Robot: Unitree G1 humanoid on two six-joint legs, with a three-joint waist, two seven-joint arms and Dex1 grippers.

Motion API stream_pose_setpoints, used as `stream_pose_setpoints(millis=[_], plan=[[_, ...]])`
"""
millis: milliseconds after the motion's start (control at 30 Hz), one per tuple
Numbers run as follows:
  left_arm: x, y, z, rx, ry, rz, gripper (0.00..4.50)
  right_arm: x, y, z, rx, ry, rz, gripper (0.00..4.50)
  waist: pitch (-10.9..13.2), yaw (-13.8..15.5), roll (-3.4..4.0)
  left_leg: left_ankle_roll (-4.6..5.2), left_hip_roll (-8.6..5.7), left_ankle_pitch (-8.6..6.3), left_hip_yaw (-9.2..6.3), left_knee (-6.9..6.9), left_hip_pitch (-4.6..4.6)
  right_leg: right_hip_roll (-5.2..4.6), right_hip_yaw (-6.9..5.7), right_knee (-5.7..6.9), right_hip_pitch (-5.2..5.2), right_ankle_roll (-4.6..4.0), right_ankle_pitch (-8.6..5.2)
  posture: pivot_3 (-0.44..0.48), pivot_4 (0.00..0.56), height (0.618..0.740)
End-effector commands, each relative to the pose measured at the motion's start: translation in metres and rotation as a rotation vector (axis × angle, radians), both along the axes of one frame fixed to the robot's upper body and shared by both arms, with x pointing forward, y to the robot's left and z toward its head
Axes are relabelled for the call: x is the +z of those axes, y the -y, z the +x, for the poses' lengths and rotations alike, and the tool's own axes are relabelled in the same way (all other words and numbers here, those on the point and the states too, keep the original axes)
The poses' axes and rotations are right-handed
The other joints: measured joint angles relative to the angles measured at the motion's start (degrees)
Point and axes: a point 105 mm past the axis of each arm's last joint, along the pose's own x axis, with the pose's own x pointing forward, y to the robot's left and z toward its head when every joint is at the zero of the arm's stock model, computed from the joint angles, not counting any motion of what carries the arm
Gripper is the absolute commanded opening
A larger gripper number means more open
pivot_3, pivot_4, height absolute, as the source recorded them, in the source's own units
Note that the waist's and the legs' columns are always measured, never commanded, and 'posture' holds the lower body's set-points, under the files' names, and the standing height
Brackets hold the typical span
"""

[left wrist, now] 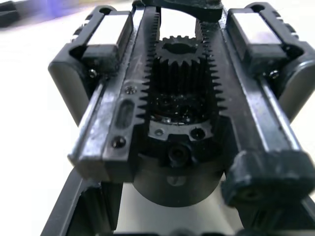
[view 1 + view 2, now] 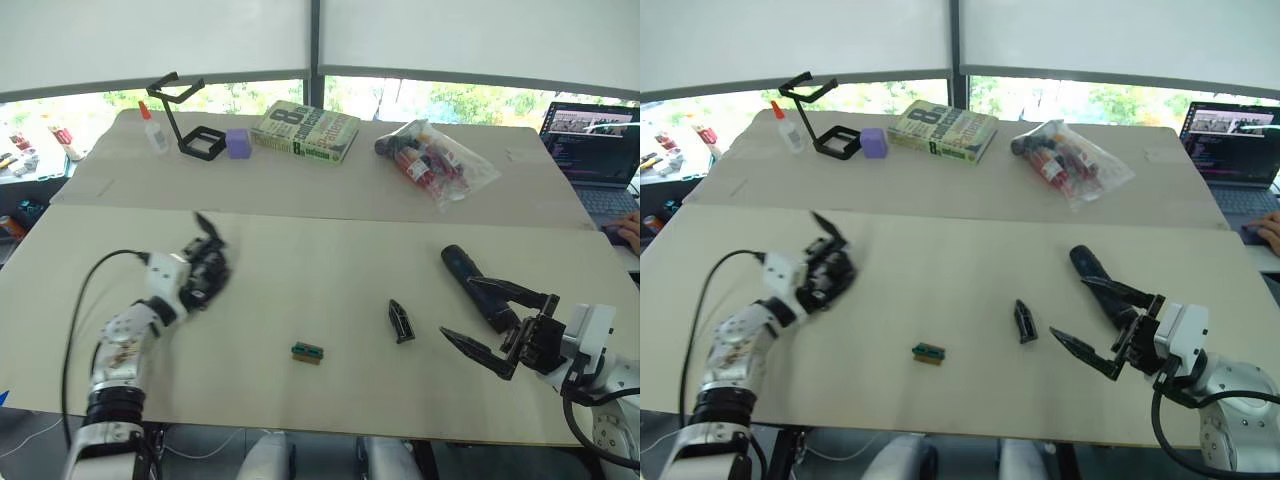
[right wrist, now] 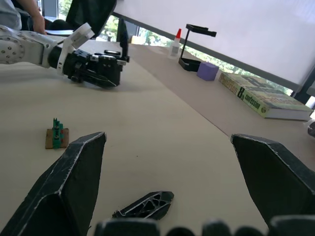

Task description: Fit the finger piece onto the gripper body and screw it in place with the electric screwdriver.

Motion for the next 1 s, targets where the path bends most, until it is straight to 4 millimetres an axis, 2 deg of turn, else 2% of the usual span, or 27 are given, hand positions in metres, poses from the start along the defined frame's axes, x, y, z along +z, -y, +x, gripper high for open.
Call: stream_pose_setpoints(millis=[33, 133, 367, 600, 700, 767, 867, 900, 1000], plan=[[0.027, 0.053, -0.014, -0.18, 0.069, -0.003, 2.37, 0.011, 0.002, -0.006, 0.013, 0.051, -0.031, 4.5, 0.0, -0.3, 0.0, 0.11, -0.05, -0.06, 0.03, 0.07, -0.04, -0.05, 0.03, -0.04, 0.02, 0.04, 0.02, 0.0, 0.15, 0.74], [0.011, 0.075, -0.017, -0.243, 0.033, 0.053, 2.37, 0.012, 0.001, -0.007, 0.012, 0.052, -0.033, 4.5, 0.0, -1.0, 0.01, 0.53, -0.05, -0.31, 0.11, 0.14, 0.23, -0.03, 0.08, -0.13, 0.25, 0.08, 0.05, 0.0, 0.15, 0.74], [0.002, 0.092, -0.008, -0.284, 0.004, 0.068, 2.37, 0.014, 0.002, -0.011, 0.002, 0.052, -0.042, 4.5, 0.0, -1.3, 0.1, 0.51, -0.01, -0.29, 0.11, 0.14, 0.4, 0.09, 0.1, -0.03, 0.3, -0.01, 0.0, 0.0, 0.15, 0.74], [-0.006, 0.092, -0.009, -0.276, -0.038, 0.086, 2.37, 0.015, 0.003, -0.013, -0.018, 0.054, -0.047, 4.5, 0.0, -0.9, 0.17, 0.51, -0.03, -0.28, 0.11, 0.19, 0.41, 0.08, 0.1, -0.04, 0.32, -0.01, 0.01, 0.0, 0.15, 0.74], [0.001, 0.087, -0.01, -0.279, -0.045, 0.056, 2.37, 0.015, 0.002, -0.015, -0.023, 0.053, -0.046, 4.5, 0.0, -0.8, 0.17, 0.51, -0.02, -0.28, 0.1, 0.19, 0.4, 0.08, 0.1, -0.04, 0.31, -0.01, 0.01, 0.0, 0.15, 0.74], [0.007, 0.08, -0.014, -0.317, -0.063, 0.042, 3.4, 0.016, 0.002, -0.016, -0.028, 0.052, -0.045, 4.5, 0.0, -0.9, 0.17, 0.51, -0.02, -0.29, 0.11, 0.19, 0.4, 0.09, 0.11, -0.04, 0.31, -0.01, 0.01, 0.0, 0.15, 0.74], [0.013, 0.059, -0.019, -0.409, -0.09, 0.095, 4.47, 0.017, 0.002, -0.018, -0.039, 0.051, -0.044, 4.5, 0.0, -1.1, 0.2, 0.5, 0.03, -0.28, 0.11, 0.18, 0.42, 0.12, 0.11, -0.02, 0.29, -0.02, 0.01, 0.0, 0.15, 0.74], [0.013, 0.054, -0.02, -0.436, -0.101, 0.111, 4.47, 0.017, 0.002, -0.018, -0.042, 0.051, -0.045, 4.5, 0.0, -1.1, 0.21, 0.5, 0.02, -0.28, 0.11, 0.18, 0.42, 0.12, 0.1, -0.01, 0.29, -0.02, 0.01, 0.0, 0.15, 0.74], [0.015, 0.042, -0.008, -0.422, -0.083, 0.152, 4.47, 0.017, 0.002, -0.02, -0.046, 0.048, -0.045, 4.5, 0.0, -1.0, 0.27, 0.5, -0.03, -0.28, 0.11, 0.19, 0.49, 0.09, 0.09, -0.04, 0.4, -0.02, 0.0, 0.0, 0.15, 0.74]])
